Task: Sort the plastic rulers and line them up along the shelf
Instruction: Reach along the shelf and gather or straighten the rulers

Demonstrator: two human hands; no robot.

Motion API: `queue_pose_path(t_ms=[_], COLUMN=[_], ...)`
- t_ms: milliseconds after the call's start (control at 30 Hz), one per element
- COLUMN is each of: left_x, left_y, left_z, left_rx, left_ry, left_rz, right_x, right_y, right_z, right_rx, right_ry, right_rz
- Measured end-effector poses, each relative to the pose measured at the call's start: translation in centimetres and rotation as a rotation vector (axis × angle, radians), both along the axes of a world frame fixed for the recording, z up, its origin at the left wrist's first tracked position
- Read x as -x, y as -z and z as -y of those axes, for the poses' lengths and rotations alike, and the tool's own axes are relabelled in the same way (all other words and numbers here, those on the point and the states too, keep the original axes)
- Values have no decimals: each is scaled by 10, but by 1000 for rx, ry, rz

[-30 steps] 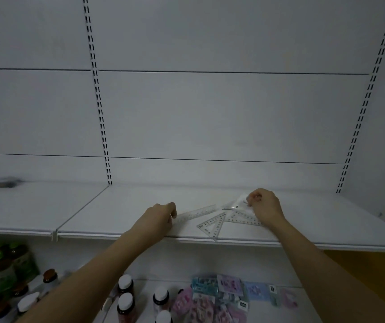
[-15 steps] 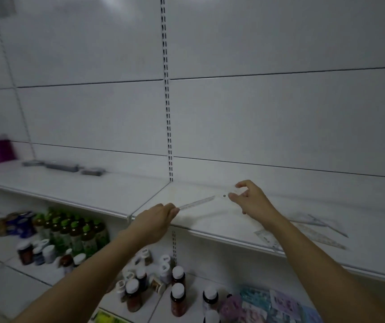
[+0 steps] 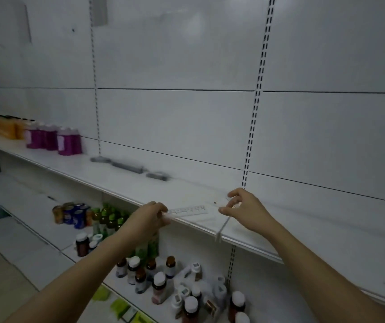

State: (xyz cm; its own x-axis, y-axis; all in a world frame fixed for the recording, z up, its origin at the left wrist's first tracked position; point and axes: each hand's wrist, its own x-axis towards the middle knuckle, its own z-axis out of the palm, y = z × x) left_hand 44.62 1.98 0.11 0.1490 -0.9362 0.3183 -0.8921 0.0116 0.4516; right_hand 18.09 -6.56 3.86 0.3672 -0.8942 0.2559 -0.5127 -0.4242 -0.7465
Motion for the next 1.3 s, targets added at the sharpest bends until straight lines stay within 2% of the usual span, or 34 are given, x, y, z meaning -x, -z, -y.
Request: queue_pose_path(t_ms=[167, 533, 667, 800, 1033, 1300], left_x=[-113, -277, -321, -367, -445, -490], left_y=[2, -2, 0, -3, -9, -18], left_z=[-21, -7, 21, 57, 129, 214], left_rx=[65, 72, 49, 36, -42, -3], left_ry=[82, -23, -21, -13, 7, 95], left_rz=[37, 95, 29, 48, 112, 175], right_x=[-102, -265, -308, -356, -435, -466], right_y=[-4, -13, -5, 8, 17, 18], right_z=[5, 38, 67, 105, 168, 225], right_rx=[50, 145, 151, 165, 134, 128], right_ry=[-39, -114, -144, -123, -59, 53], right_rz=[-59, -153, -159, -161, -41, -24])
